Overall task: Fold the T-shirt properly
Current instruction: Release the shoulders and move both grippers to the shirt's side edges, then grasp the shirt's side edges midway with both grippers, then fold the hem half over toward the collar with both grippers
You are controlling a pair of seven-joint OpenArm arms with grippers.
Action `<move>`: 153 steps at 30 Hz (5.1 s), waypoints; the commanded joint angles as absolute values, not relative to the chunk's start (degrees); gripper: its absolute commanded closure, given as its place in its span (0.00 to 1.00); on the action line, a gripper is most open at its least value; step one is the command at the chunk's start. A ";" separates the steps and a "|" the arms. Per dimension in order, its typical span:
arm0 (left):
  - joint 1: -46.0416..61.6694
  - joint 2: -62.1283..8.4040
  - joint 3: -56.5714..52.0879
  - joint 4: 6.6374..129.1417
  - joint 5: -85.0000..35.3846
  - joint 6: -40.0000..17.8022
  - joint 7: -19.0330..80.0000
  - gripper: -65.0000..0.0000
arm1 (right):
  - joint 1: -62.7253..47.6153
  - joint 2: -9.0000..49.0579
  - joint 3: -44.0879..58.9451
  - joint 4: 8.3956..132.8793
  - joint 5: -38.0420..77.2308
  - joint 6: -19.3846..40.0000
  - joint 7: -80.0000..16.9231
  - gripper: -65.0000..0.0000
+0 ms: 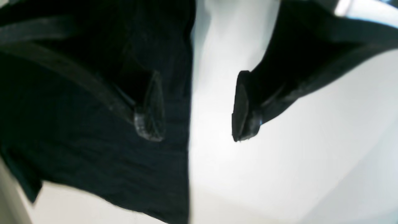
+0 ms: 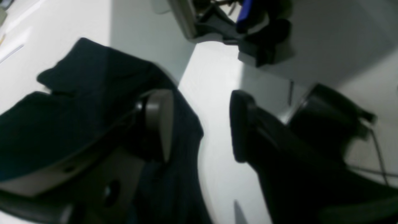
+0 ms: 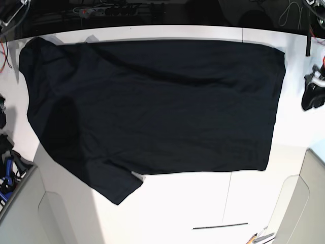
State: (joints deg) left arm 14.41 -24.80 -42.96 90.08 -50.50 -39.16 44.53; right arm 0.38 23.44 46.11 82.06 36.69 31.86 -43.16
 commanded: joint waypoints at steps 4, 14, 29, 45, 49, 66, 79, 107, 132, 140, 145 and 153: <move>8.16 -27.20 -35.64 86.83 -44.14 -36.38 39.24 0.42 | 8.69 27.11 41.01 72.38 34.02 31.64 -37.50 0.55; -10.46 -28.80 -26.68 67.20 -37.89 -35.11 38.37 0.42 | 24.03 27.62 32.36 49.30 21.71 30.79 -26.04 0.55; -19.07 -27.46 -22.59 49.08 -34.92 -35.16 35.31 0.42 | 28.05 27.40 30.33 32.47 13.91 26.89 -17.78 0.55; -20.25 -24.43 -18.65 49.06 -34.87 -35.11 33.58 0.42 | 28.08 23.46 30.20 32.23 16.99 32.93 -18.04 0.55; -21.15 -24.43 -18.65 49.04 -34.79 -35.09 33.52 0.42 | 28.08 22.24 27.49 32.25 16.97 33.04 -18.04 0.55; -23.83 -23.62 -18.65 48.99 -30.59 -29.23 32.38 0.68 | 28.10 21.71 17.54 32.38 20.14 33.04 -19.73 0.74; -27.51 -24.60 -18.65 49.93 -31.62 -35.59 38.46 1.00 | 28.03 21.78 17.54 44.31 20.01 33.04 -31.03 1.00; -6.83 -34.92 -18.76 73.87 -50.33 -38.92 57.67 1.00 | 4.58 25.98 25.43 75.44 35.59 33.19 -47.11 1.00; -4.47 -34.74 -18.76 73.87 -53.25 -40.00 56.82 1.00 | 16.03 17.98 26.55 68.99 25.87 31.27 -33.08 0.50; -4.43 -34.74 -18.76 73.87 -53.34 -40.00 56.88 1.00 | 24.14 17.93 13.93 50.33 14.35 31.29 -22.63 0.50; -4.47 -34.74 -18.76 73.87 -54.37 -40.00 56.77 1.00 | 24.21 16.95 5.65 49.12 15.44 31.33 -23.40 0.50; -4.45 -34.11 -18.76 73.87 -54.85 -40.00 56.86 1.00 | 24.23 12.97 1.26 49.12 15.62 31.94 -24.56 0.51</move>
State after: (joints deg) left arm -3.49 -32.84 -18.37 72.90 -53.63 -39.31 57.84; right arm 23.51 12.73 1.37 48.75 16.23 31.94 -22.57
